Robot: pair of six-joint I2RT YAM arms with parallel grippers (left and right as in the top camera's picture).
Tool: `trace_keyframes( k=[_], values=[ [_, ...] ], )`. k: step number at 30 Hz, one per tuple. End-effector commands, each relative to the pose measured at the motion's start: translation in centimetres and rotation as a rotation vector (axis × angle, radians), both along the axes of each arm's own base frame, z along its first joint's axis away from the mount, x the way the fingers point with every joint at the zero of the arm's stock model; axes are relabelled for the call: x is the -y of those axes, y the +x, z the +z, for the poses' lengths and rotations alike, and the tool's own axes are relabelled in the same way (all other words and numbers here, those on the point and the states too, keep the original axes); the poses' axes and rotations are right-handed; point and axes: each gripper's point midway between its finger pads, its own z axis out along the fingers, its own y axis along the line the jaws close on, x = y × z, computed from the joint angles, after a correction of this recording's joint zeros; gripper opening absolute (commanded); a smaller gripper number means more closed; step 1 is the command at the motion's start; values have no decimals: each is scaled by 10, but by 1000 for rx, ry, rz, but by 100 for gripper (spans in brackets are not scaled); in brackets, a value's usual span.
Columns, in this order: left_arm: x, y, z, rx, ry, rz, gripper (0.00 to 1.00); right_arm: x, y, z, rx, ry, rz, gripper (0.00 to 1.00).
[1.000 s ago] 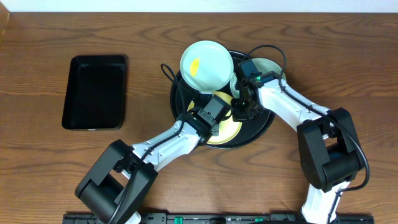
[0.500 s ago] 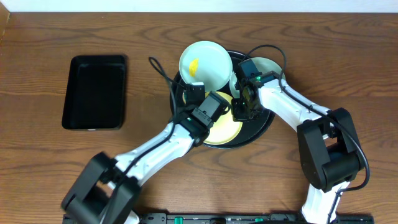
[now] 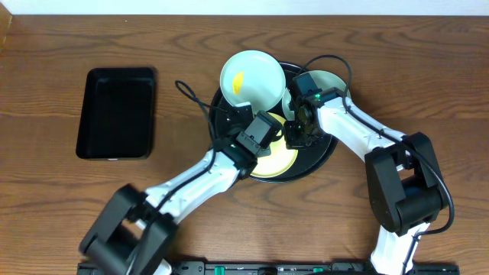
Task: Clean dirty plates on tray and stack at the side
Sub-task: 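Scrub the yellow plate with the sponge held in the left gripper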
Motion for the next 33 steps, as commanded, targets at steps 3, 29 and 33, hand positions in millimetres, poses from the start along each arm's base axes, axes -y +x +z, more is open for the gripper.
trace_keyframes(
  k=[3,29,33],
  values=[
    [25,-3,-29,-88,-111,-38,8,3,-7,-11,-22,-43,17,1],
    [-103,-1,-36,-5,378,197,7,3,-7,-11,-22,-44,17,1],
    [-95,12,-6,89,300,217,8,3,-7,-11,-22,-43,17,1]
  ],
)
